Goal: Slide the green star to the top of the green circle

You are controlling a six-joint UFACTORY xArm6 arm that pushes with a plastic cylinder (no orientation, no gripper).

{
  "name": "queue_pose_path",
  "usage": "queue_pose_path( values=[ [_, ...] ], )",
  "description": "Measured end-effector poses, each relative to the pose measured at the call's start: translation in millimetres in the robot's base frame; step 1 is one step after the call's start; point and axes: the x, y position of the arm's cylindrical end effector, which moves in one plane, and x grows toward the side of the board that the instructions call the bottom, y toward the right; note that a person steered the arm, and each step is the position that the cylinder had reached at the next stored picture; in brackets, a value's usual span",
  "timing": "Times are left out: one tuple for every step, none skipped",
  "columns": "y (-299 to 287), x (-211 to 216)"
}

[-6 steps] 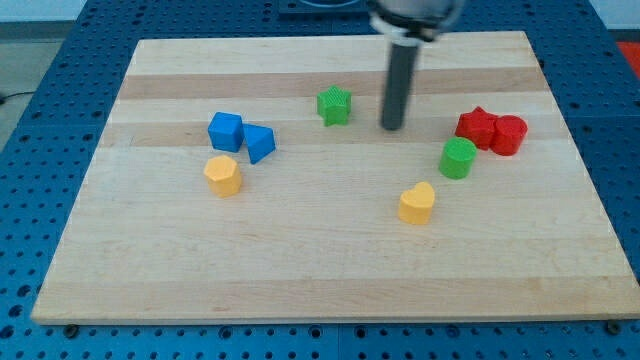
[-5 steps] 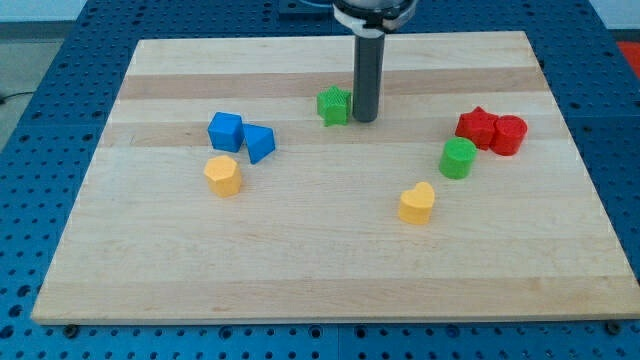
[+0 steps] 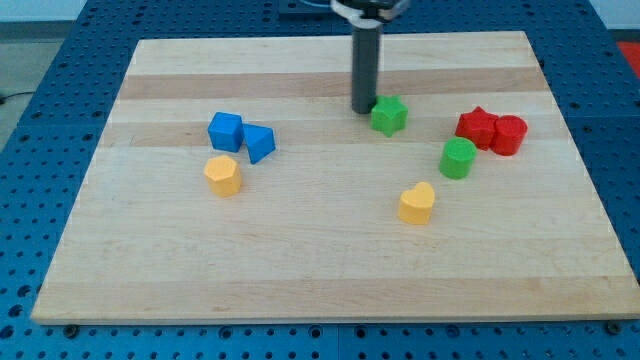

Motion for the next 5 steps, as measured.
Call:
queue_pose_path(
  values=[
    [5.9,22.4],
    [29.4,38.7],
    [64.9,44.7],
    [23.7,45.1],
    [-8.2,45.1]
  ],
)
